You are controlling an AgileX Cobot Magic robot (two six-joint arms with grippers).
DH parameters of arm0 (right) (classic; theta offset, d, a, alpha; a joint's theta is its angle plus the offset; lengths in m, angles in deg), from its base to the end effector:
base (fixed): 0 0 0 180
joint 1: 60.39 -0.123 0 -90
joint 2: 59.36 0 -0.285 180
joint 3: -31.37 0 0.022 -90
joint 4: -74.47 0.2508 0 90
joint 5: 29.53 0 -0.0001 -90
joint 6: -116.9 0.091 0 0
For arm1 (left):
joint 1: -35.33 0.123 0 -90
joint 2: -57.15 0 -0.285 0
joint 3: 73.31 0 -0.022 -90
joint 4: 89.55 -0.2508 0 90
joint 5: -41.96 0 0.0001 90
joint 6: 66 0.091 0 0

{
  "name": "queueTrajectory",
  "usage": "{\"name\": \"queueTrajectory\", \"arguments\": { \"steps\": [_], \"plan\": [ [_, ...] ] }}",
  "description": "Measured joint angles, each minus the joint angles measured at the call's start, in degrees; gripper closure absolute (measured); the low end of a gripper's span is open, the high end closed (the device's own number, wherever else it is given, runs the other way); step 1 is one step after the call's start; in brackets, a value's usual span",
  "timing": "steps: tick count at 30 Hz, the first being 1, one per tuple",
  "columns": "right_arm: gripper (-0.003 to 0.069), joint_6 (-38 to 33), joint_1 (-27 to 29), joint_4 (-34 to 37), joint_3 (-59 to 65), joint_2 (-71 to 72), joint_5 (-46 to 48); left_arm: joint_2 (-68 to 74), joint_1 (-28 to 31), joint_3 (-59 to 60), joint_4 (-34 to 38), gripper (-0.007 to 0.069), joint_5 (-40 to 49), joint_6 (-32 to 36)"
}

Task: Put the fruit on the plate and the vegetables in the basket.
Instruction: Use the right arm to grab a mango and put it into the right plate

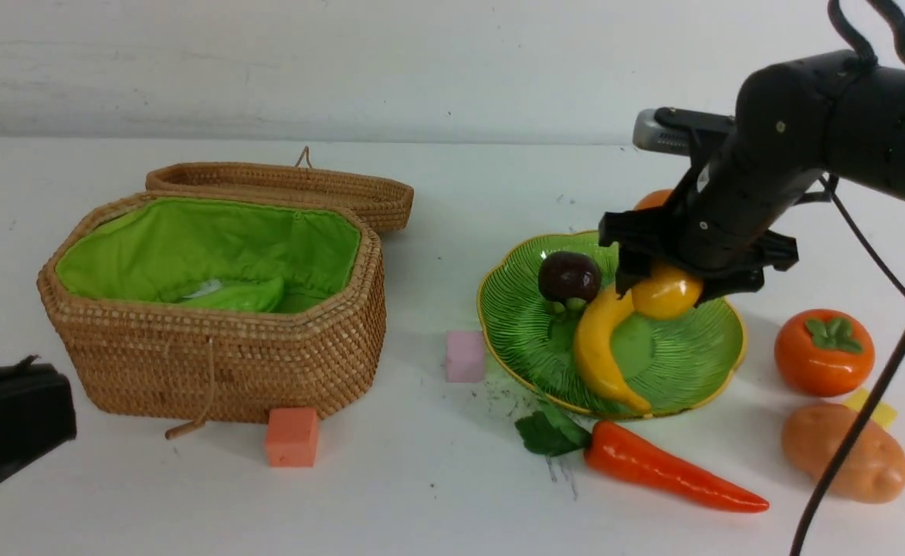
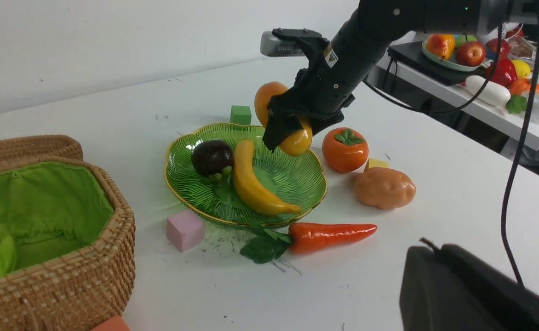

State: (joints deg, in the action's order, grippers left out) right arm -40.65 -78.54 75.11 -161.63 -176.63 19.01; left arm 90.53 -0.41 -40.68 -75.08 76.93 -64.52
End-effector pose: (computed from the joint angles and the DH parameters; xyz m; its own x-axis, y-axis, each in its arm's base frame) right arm 0.3994 0.1317 0.2548 -0.9013 0.1136 -0.4181 0.0382 0.9821 0.1845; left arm 0.0499 -0.0520 0.3860 -0.2659 -0.0300 -0.9635 0.6551 0.7276 -0.2035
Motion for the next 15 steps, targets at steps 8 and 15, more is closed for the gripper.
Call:
{"name": "queueTrajectory", "arguments": {
  "steps": [8,15],
  "plan": [
    [0.0002,0.0,0.1,-0.6,0.0,-2.0,1.6,0.0,0.0,0.0,0.0,0.0631,0.0,0.0],
    [0.0008,-1.5,0.1,-0.6,0.0,-0.1,5.2,0.0,0.0,0.0,0.0,0.063,0.4,0.0]
  ]
}}
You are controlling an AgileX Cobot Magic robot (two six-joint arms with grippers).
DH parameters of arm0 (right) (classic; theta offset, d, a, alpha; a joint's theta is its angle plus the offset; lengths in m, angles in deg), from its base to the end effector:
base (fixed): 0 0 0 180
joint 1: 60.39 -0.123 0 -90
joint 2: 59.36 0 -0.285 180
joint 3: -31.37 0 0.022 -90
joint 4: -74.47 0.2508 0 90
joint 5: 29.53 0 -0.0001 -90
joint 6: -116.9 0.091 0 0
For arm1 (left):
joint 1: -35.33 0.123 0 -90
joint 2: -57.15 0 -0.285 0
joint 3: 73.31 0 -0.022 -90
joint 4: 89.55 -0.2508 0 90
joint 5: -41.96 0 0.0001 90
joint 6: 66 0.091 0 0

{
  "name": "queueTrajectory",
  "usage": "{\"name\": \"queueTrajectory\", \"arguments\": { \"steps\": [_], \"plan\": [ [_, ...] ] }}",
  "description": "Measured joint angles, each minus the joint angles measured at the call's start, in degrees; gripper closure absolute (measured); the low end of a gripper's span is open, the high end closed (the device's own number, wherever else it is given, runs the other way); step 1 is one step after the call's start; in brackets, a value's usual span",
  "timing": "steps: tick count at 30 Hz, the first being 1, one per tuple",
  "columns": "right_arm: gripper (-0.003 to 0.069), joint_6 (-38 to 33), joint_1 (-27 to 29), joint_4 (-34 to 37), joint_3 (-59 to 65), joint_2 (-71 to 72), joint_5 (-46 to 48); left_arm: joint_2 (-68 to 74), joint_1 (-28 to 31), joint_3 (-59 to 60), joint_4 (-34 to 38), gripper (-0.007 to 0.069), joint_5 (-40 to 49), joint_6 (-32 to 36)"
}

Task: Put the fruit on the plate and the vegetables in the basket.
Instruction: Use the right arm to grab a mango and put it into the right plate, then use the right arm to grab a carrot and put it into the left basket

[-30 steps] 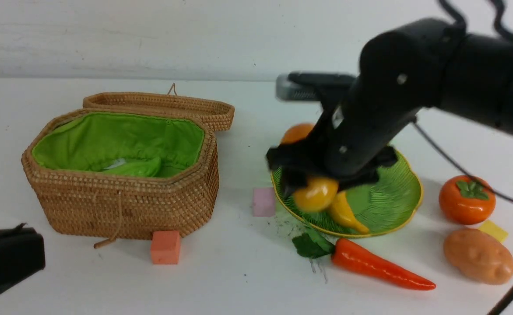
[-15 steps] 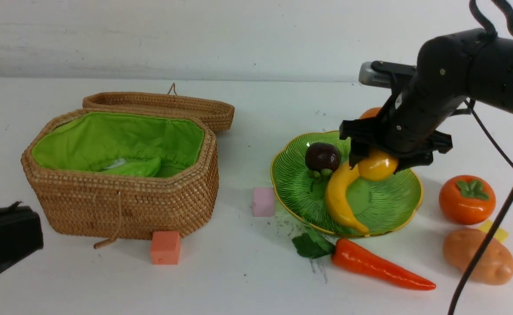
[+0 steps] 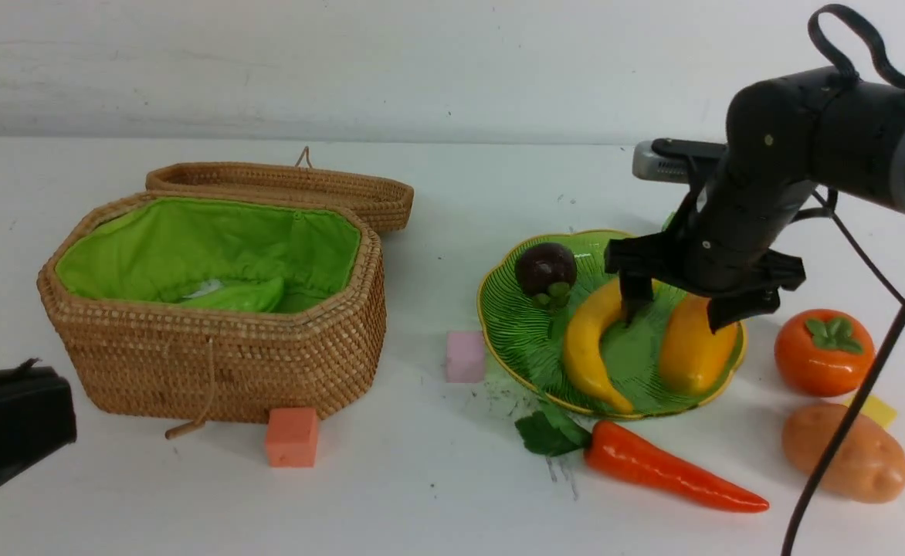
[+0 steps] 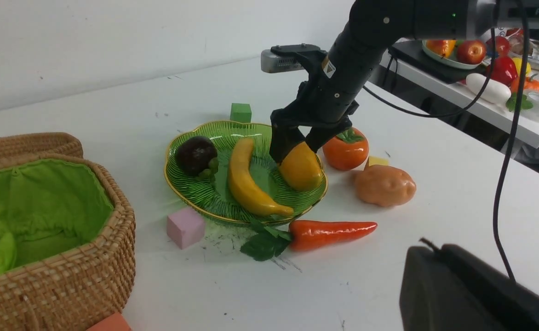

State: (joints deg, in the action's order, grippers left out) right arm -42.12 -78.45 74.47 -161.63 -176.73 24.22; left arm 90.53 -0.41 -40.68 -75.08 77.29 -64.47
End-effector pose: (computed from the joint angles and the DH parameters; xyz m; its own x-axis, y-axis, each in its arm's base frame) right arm 0.3929 0.1281 0.2507 -0.9348 0.0718 -0.3480 0.0264 0.9907 0.1334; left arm 0.0497 -0.0520 0.3854 -0.2698 -0.0250 -0.9626 0.6555 0.7275 -0.2027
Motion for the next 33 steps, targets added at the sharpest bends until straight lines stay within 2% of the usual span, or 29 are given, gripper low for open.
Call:
{"name": "queueTrajectory", "arguments": {
  "steps": [3,8,10,14,19,24,28,33],
  "plan": [
    [0.0071,-4.6,-0.1,1.1,0.0,3.1,3.4,0.0,0.0,0.0,0.0,0.0629,0.3,0.0],
    [0.0241,-19.2,-3.3,4.0,1.6,11.4,14.2,0.0,0.0,0.0,0.0,0.0626,1.9,0.0],
    [0.031,-23.3,-5.5,5.1,5.4,14.4,15.4,0.0,0.0,0.0,0.0,0.0625,2.4,0.0],
    [0.0404,-30.3,-7.5,5.0,15.6,18.1,15.0,0.0,0.0,0.0,0.0,0.0623,3.5,0.0],
    [0.0397,-36.4,-7.0,3.0,23.1,17.8,8.4,0.0,0.0,0.0,0.0,0.062,7.2,0.0],
    [0.0263,-43.3,-6.7,2.6,25.8,13.9,0.6,0.0,0.0,0.0,0.0,0.0618,9.6,0.0],
    [0.0169,-45.6,-6.7,1.1,25.8,9.9,-3.5,0.0,0.0,0.0,0.0,0.0615,11.1,0.0],
    [0.0135,-46.2,-6.7,-1.5,25.8,6.3,-6.9,0.0,0.0,0.0,0.7,0.061,12.8,0.0]
  ]
}}
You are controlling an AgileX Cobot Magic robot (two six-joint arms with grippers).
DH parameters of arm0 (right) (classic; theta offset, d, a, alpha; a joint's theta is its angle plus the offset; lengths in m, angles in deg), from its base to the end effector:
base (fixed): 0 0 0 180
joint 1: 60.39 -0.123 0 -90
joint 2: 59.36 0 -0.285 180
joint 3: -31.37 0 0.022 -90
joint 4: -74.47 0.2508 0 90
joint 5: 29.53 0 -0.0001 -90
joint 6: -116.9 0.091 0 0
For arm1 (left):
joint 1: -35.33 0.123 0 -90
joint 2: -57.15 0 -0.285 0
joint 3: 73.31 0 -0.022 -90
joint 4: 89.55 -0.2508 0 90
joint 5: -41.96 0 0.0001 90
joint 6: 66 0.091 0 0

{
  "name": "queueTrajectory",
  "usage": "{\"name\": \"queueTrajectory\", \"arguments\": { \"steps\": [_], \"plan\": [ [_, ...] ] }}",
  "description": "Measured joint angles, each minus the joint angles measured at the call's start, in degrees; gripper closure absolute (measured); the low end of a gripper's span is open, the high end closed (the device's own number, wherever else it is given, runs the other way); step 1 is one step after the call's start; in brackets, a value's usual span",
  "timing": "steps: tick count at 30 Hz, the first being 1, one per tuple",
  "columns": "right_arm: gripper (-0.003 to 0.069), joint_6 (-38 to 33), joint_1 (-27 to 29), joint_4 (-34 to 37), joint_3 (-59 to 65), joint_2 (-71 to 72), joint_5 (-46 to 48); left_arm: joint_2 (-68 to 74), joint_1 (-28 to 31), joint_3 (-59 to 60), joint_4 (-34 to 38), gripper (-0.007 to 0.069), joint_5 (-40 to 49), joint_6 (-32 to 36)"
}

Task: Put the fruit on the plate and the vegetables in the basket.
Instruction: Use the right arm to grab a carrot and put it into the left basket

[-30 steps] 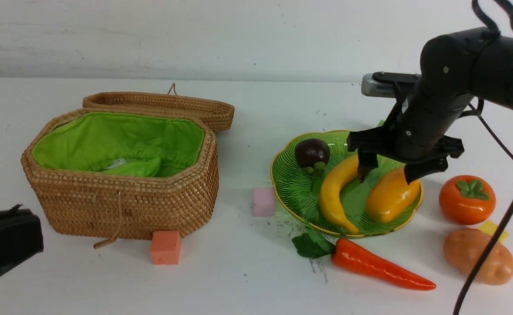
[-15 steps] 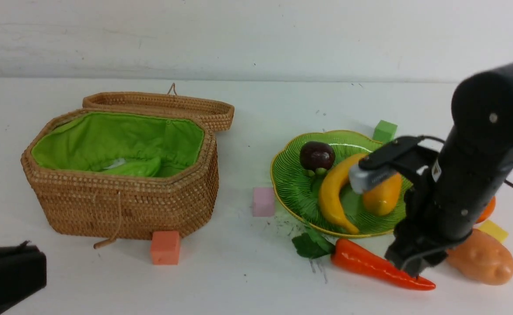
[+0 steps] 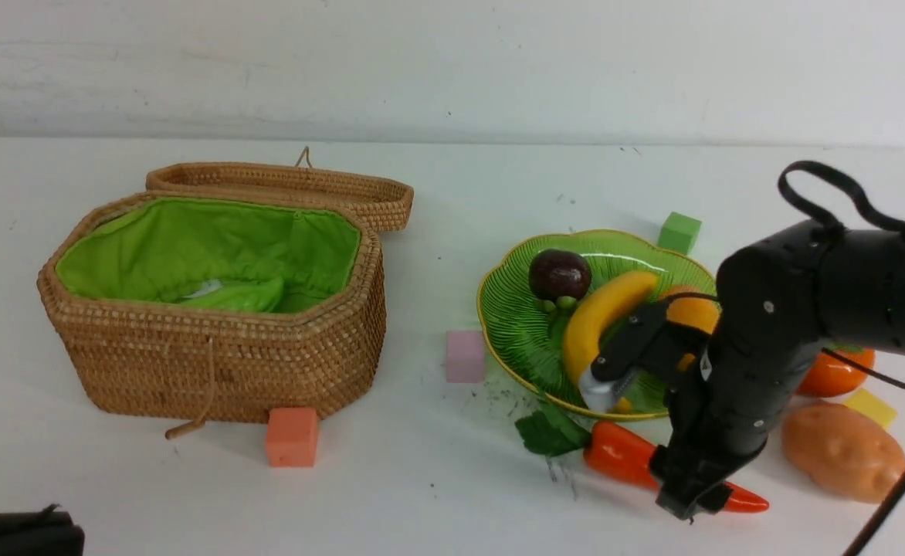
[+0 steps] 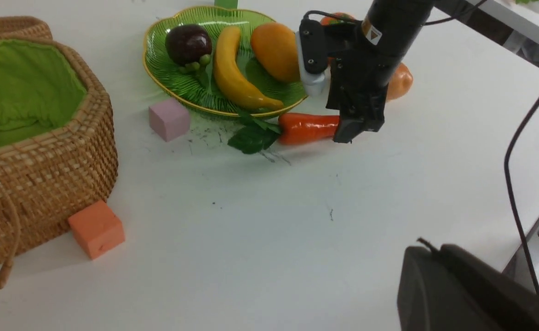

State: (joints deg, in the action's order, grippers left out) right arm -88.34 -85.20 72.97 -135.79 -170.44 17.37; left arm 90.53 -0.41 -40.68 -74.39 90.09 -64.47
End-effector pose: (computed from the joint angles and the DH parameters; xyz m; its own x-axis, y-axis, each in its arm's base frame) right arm 0.3069 0.1400 0.1774 -0.6191 -0.7736 -0.1349 -0.7703 0.6317 -0.0876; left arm 0.0418 -0.0519 0.3667 -0.4241 0.1219 -0.8974 0.6616 0.7183 -0.2150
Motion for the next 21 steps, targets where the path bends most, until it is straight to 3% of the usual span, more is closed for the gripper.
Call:
{"name": "queueTrajectory", "arguments": {
  "steps": [8,12,13,15,21],
  "plan": [
    [0.0185,-0.5,0.0,0.3,-0.2,-3.1,-1.0,0.0,0.0,0.0,0.2,0.0607,1.2,0.0],
    [0.0268,-2.6,0.0,1.5,-0.3,-3.3,-0.5,0.0,0.0,0.0,0.2,0.0606,1.3,0.0],
    [0.0329,-3.8,0.0,2.3,-0.3,-3.4,-0.2,0.0,0.0,0.0,0.2,0.0604,1.3,0.0],
    [0.0372,-4.2,0.0,2.4,-0.3,-3.4,0.2,0.0,0.0,0.0,0.2,0.0603,1.3,0.0],
    [0.0373,-4.5,0.0,3.8,-0.7,-3.4,4.1,0.0,0.0,0.0,0.2,0.0603,1.2,0.0]
  ]
}}
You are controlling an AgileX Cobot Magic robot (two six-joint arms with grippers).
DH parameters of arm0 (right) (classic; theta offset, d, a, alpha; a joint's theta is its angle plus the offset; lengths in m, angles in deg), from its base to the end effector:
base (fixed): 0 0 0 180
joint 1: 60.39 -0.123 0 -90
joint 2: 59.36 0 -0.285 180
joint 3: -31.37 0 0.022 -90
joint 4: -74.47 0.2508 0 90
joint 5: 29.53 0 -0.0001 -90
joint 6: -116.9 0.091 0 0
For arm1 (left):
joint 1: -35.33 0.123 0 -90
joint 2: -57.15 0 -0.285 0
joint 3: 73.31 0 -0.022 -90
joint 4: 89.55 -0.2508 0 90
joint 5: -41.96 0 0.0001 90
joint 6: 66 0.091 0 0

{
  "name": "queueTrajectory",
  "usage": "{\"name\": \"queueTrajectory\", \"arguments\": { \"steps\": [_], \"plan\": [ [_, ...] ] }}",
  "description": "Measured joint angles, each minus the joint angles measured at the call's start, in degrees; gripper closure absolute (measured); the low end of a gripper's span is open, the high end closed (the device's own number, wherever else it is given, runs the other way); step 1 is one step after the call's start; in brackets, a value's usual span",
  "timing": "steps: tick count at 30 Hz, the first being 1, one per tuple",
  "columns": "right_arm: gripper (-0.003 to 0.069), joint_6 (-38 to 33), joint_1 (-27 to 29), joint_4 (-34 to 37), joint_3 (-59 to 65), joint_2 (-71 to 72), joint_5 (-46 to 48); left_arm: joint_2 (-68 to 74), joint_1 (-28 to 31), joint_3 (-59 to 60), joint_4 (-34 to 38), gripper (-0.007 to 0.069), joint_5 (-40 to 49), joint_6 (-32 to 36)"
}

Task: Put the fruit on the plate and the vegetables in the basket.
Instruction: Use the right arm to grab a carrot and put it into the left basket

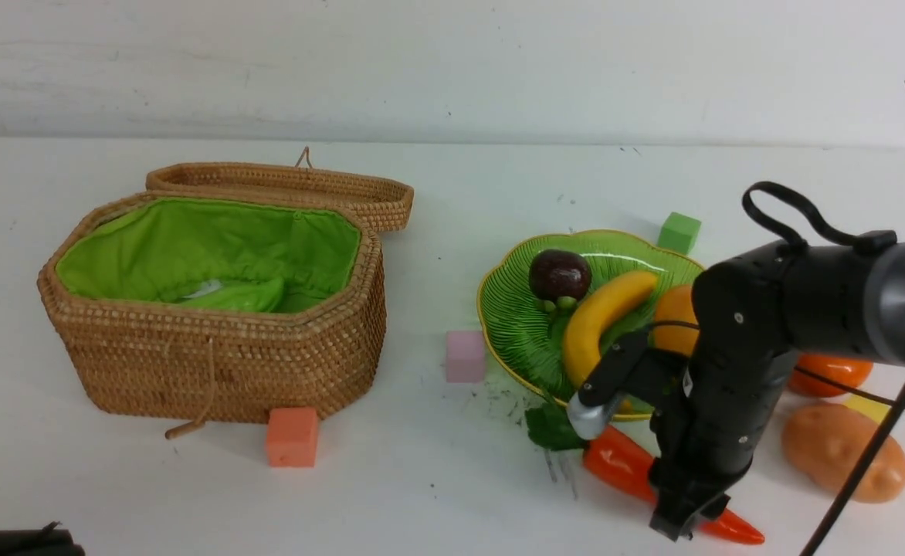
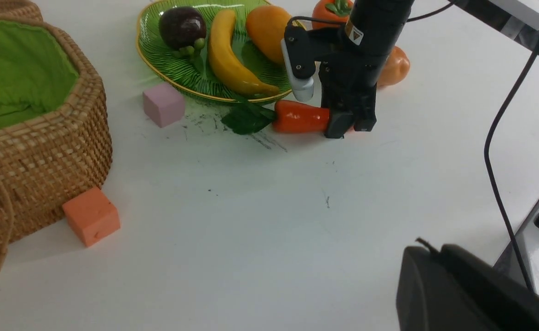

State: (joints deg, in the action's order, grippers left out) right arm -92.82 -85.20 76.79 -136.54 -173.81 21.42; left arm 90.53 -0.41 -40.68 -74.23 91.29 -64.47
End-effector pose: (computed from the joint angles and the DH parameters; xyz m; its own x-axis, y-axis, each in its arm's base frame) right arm 0.3042 0.1438 0.1599 -0.5996 -0.7985 -0.0538 -0.7999 0.6002 0.0067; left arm 0.0408 -0.0519 0.3651 -0.4381 0.1349 -0.8888 0.6625 0.7167 -0.2177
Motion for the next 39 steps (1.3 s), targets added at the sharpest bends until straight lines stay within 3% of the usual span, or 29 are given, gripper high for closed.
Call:
{"name": "queueTrajectory", "arguments": {
  "steps": [5,10,16,19,23,29,34,39],
  "plan": [
    [0.0373,0.1,-3.0,4.6,0.6,3.5,7.9,0.0,0.0,0.0,0.0,0.06,-0.3,0.0],
    [0.0373,4.7,-9.1,7.2,-0.6,10.2,8.6,0.0,0.0,0.0,-2.3,0.0599,-2.0,0.0],
    [0.0373,12.0,-16.2,7.4,-12.8,11.9,6.8,0.0,0.0,0.0,-12.2,0.0599,-4.9,-2.0],
    [0.0373,12.7,-17.8,7.5,-20.4,10.5,4.6,0.0,0.0,0.0,-18.5,0.0599,-5.3,-5.6],
    [0.0373,13.0,-19.0,7.6,-35.7,4.1,0.4,0.0,0.0,0.0,-31.8,0.0599,-5.6,-16.8],
    [0.0373,10.1,-19.4,9.2,-52.7,-8.0,-4.7,0.0,0.0,0.0,-44.4,0.0598,-5.8,-32.2],
    [0.0373,7.5,-19.4,10.8,-61.1,-17.4,-11.3,0.0,0.0,0.0,-49.5,0.0596,-5.7,-39.7],
    [0.0373,5.7,-19.8,11.4,-62.8,-22.8,-17.1,0.0,0.0,0.0,-50.3,0.0596,-5.1,-41.7]
  ]
}}
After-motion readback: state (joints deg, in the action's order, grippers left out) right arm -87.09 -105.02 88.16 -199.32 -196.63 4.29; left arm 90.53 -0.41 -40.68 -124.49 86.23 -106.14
